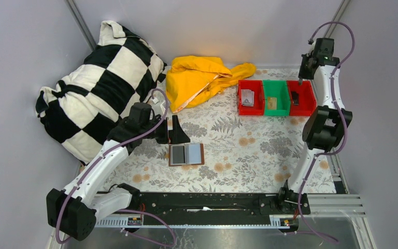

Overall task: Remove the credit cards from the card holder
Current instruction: Place the credit card in the storage box.

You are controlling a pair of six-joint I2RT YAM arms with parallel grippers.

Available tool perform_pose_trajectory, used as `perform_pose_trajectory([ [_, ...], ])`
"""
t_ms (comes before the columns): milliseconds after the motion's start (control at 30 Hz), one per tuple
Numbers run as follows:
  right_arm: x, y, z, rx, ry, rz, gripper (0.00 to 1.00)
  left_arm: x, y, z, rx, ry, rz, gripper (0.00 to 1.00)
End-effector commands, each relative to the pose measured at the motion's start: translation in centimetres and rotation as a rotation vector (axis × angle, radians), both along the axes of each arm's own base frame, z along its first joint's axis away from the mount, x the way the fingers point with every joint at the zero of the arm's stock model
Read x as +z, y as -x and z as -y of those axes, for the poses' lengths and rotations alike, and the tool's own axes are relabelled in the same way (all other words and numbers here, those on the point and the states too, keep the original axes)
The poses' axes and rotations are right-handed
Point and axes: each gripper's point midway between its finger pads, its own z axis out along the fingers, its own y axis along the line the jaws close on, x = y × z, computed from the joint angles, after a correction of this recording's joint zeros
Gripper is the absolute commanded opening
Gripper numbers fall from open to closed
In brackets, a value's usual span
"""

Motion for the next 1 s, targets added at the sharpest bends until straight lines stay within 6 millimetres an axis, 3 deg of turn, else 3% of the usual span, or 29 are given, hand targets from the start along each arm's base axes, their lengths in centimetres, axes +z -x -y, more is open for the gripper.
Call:
perform_pose_trajectory([
  [0, -1.4, 0.2, 0.6, 0.014, -0.08, -0.045, 0.02, 2.3, -0.5, 0.8, -0.06, 0.046, 0.087, 0.9],
  [267, -6.5, 0.9, 2.5, 0.017, -0.157, -0.148, 0.0, 1.7, -0.2, 0.7, -0.078, 0.038, 0.075, 0.9],
  [567, -10.5, 0.5, 1.4, 0.054, -0.259, -0.203, 0.01, 1.4, 0.5, 0.9, -0.115, 0.045, 0.046, 0.9],
  [800, -12.7, 0.6, 0.7, 0.063, -0.309, -0.253, 0.01, 1.9, 0.6, 1.0, -0.125, 0.046, 0.052, 0.9],
  [967, -13.0, 1.1, 1.1, 0.047, -0.282, -0.253, 0.12, 1.7, 0.5, 1.1, -0.132, 0.043, 0.034, 0.9],
])
